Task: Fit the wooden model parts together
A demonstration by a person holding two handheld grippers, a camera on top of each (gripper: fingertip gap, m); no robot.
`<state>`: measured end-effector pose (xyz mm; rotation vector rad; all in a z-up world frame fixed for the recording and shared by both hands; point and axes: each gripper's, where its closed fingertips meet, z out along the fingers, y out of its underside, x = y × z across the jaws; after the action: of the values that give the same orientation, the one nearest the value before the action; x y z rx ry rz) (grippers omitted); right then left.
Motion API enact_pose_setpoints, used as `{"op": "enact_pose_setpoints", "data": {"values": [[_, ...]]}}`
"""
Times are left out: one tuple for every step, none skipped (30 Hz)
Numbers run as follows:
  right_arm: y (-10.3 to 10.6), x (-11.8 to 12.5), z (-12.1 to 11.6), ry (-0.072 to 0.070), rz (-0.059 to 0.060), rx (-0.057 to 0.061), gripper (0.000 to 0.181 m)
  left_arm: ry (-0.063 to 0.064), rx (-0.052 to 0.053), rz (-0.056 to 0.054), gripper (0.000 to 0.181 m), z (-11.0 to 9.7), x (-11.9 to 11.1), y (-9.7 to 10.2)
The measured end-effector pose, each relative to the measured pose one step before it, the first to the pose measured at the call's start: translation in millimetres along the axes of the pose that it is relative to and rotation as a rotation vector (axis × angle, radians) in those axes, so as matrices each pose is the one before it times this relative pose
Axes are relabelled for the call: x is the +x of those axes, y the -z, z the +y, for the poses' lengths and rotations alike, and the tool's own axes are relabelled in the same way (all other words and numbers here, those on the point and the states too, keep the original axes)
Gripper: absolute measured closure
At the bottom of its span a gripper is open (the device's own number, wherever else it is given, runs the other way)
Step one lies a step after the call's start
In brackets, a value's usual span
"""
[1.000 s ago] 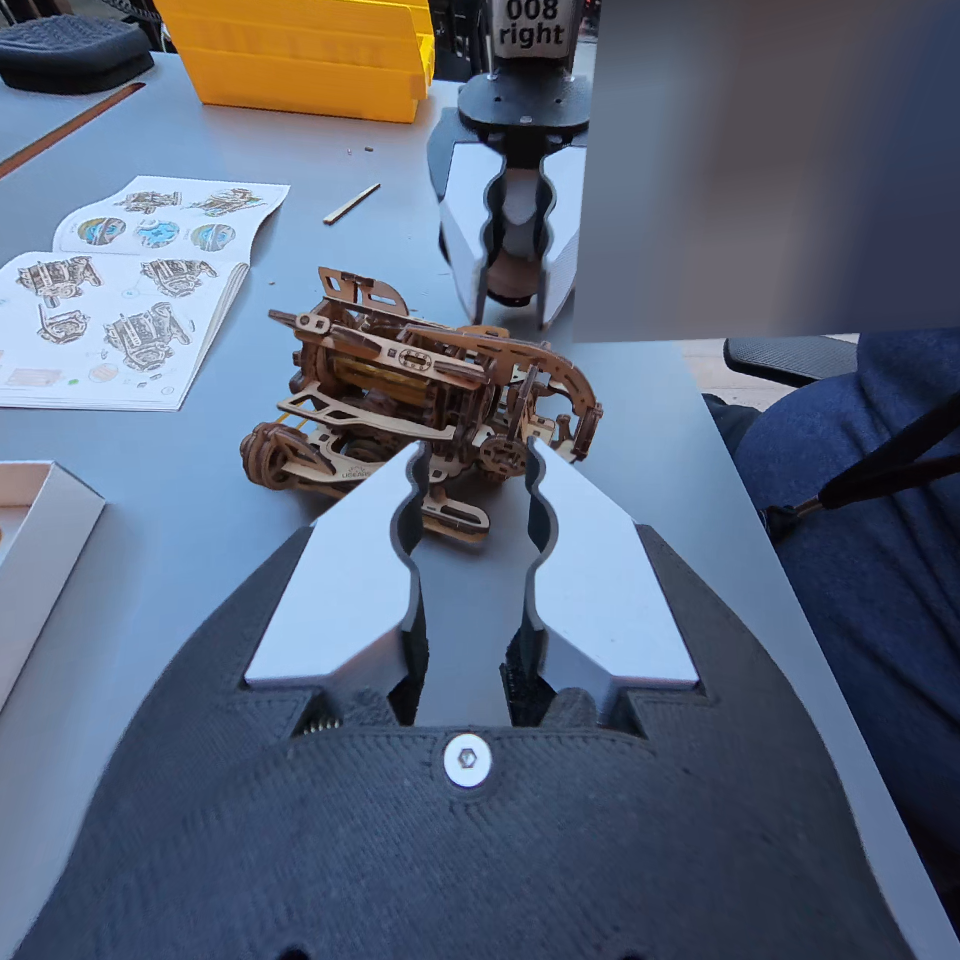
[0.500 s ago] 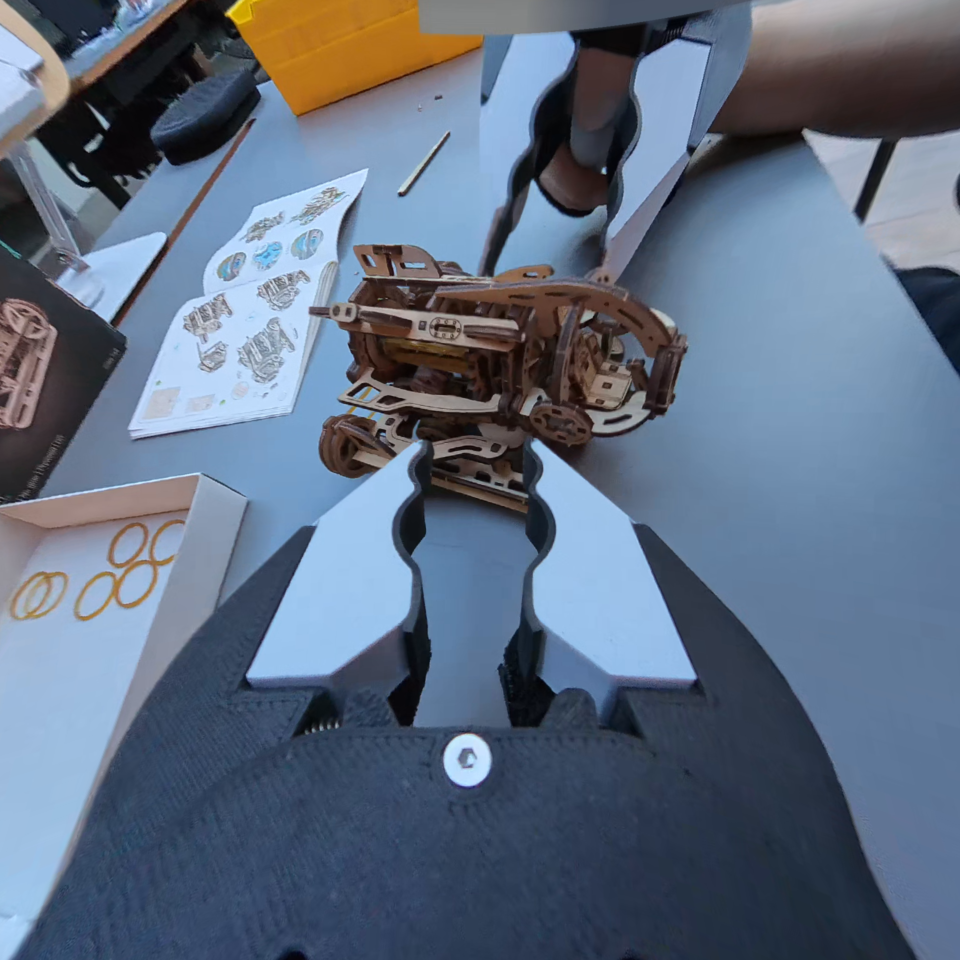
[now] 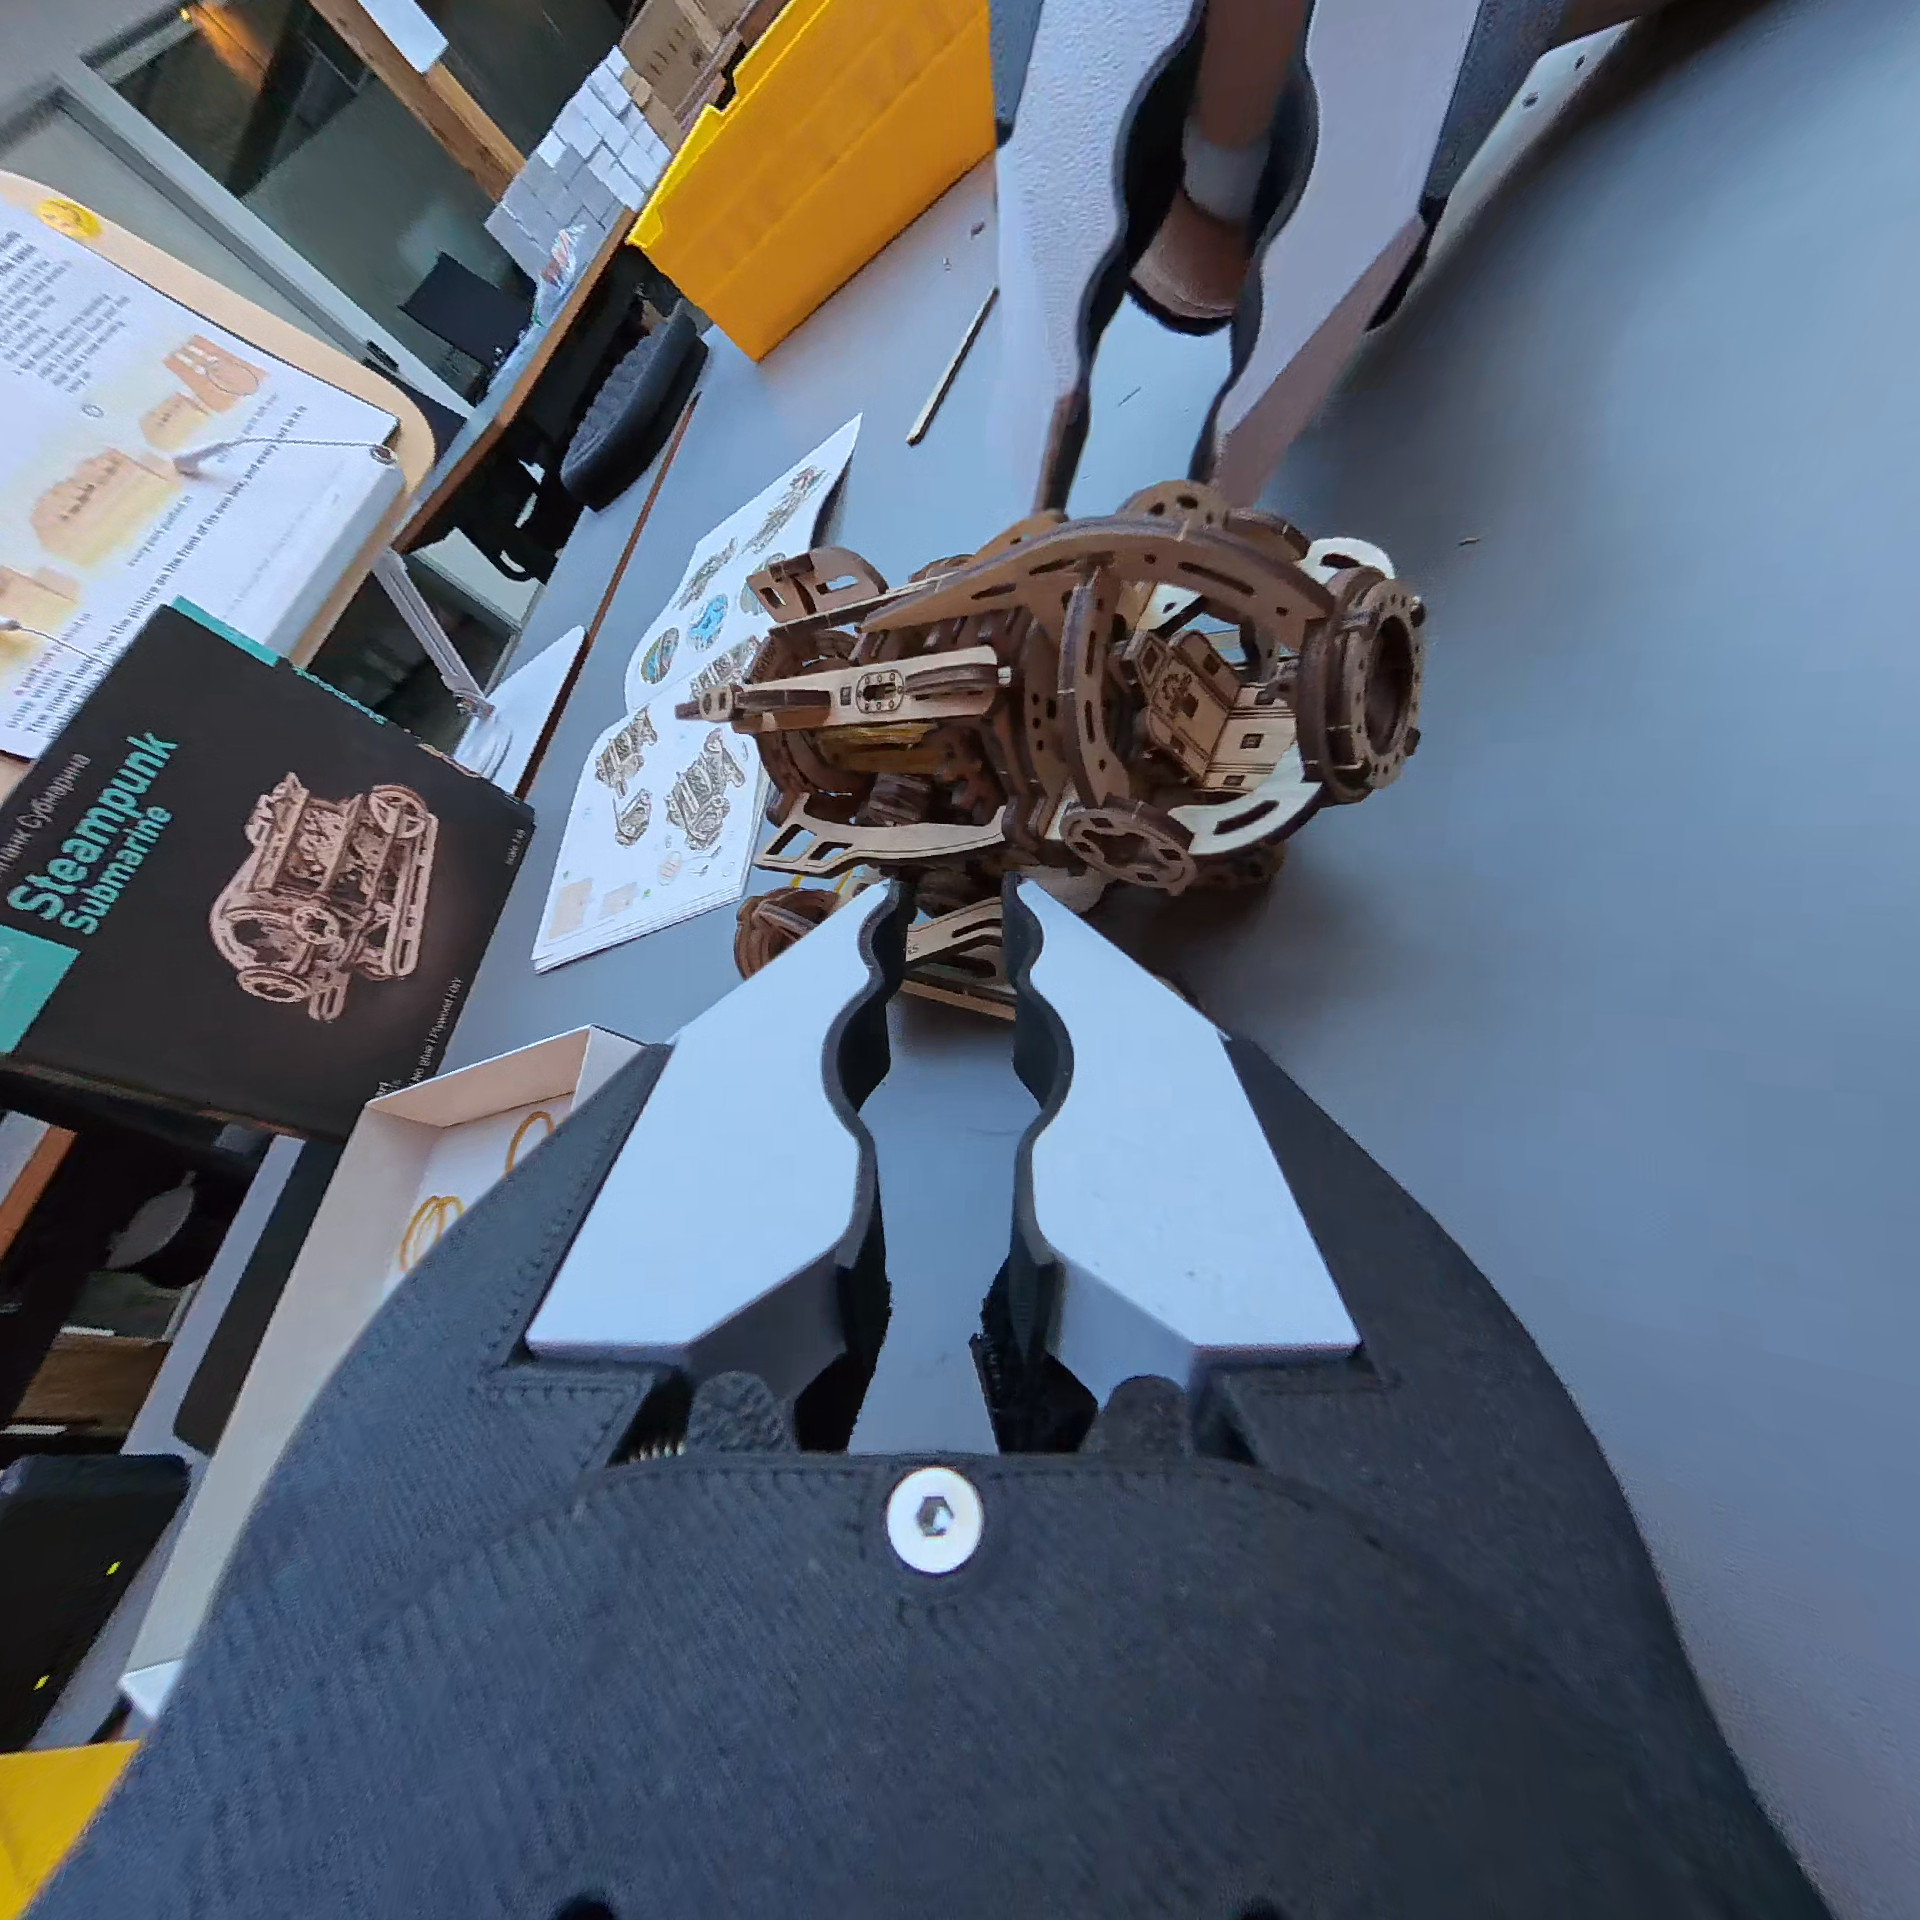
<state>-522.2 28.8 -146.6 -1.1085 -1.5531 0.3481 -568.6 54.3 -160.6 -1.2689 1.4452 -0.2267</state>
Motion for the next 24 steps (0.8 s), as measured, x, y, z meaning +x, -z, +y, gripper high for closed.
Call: {"op": "enact_pose_setpoints", "data": {"values": [[-0.89,-3.32,-0.08,0.0331,-0.0024,-0.0099,0.16,-0.0115,0.0019,-0.0076,0.165,-0.48,-0.57,1.12],[-1.28,-2.57,0.27,0.0433,0.0051,-0.0102,0.159,-0.0154,0.0017,-0.01,0.164,-0.89,-0.69,0.84],[-1.88,-3.0,0.52,0.0509,0.0058,-0.0106,0.158,-0.0185,0.0024,-0.007,0.163,-0.88,0.25,0.41],[-1.59,0.75,1.13,0.0573,0.0295,-0.0157,0.156,-0.0167,0.0003,-0.0012,0.163,-0.4,1.45,-0.26],[-1.29,2.47,0.95,0.0607,0.0409,-0.0154,0.153,-0.013,-0.002,-0.005,0.163,0.2,1.08,-0.85],[-1.25,-0.32,-0.11,0.0579,0.0211,-0.0082,0.153,-0.0113,-0.0018,-0.01,0.162,0.02,0.16,-0.84],[-1.75,0.23,0.38,0.0411,0.0209,-0.0121,0.155,-0.0086,0.0005,-0.0049,0.162,-1.09,0.63,-0.69],[-0.93,4.2,0.39,0.033,0.0413,-0.0126,0.162,-0.0062,-0.0033,-0.0087,0.162,-0.66,-0.34,-0.63],[-0.3,2.3,-0.29,0.0292,0.0223,-0.0051,0.167,-0.008,-0.0031,-0.0111,0.163,-0.19,-0.91,-0.39],[0.38,1.86,-0.31,0.0122,0.0126,0.0006,0.173,-0.0039,0.0027,-0.0039,0.163,-0.26,0.02,-0.04],[0.56,0.32,-0.35,-0.0119,-0.0042,0.0056,0.173,0.0059,0.0047,0.0011,0.163,-0.39,0.23,0.15],[0.6,0.2,0.08,-0.0318,-0.0115,0.0043,0.174,0.0114,0.006,0.0037,0.165,-1.04,0.07,0.64],[0.72,1.76,-0.2,-0.0361,-0.0075,0.0046,0.175,0.0121,0.0091,-0.0024,0.169,-1.89,-1.23,1.09],[0.81,1.7,-1.31,-0.0341,-0.0114,0.0109,0.175,0.0109,0.0133,-0.0075,0.17,-2.95,-2.18,1.54],[0.79,2.59,-2.27,-0.0411,-0.0107,0.0167,0.175,0.0129,0.0113,-0.005,0.172,-2.98,-2.21,1.54],[0.92,2.57,-2.09,-0.051,-0.0177,0.0148,0.175,0.0149,0.0091,-0.0034,0.173,-2.45,-2.27,1.35],[1.29,3.02,-2.29,-0.0563,-0.0195,0.0184,0.176,0.0132,0.0127,-0.0048,0.173,-2.89,-2.29,0.98],[1.84,3.87,-2.98,-0.0574,-0.0166,0.0262,0.176,0.0107,0.0144,-0.0051,0.173,-3.12,-2.21,0.52],[1.88,2.92,-2.8,-0.0591,-0.0278,0.0286,0.176,0.0091,0.0123,-0.0027,0.174,-2.98,-2.02,0.2],[1.69,2.96,-0.93,-0.0664,-0.0337,0.018,0.176,0.0088,0.0096,-0.0004,0.175,-2.76,-1.87,-0.1],[1.83,3.58,-0.22,-0.0711,-0.0342,0.0149,0.176,0.0088,0.008,0.0019,0.176,-2.32,-1.63,-0.41],[1.88,2.86,-0.05,-0.0663,-0.0405,0.0144,0.175,0.0089,0.0075,0.0038,0.179,-1.89,-1.68,-0.95],[1.91,4.04,0.73,-0.0613,-0.0347,0.0115,0.175,0.012,0.0061,0.0079,0.178,-1.58,-1.49,-1.61],[1.94,5.44,1.36,-0.0584,-0.0276,0.007,0.175,0.02,0.0035,0.0115,0.177,-1.24,-1.78,-2.36]]}}
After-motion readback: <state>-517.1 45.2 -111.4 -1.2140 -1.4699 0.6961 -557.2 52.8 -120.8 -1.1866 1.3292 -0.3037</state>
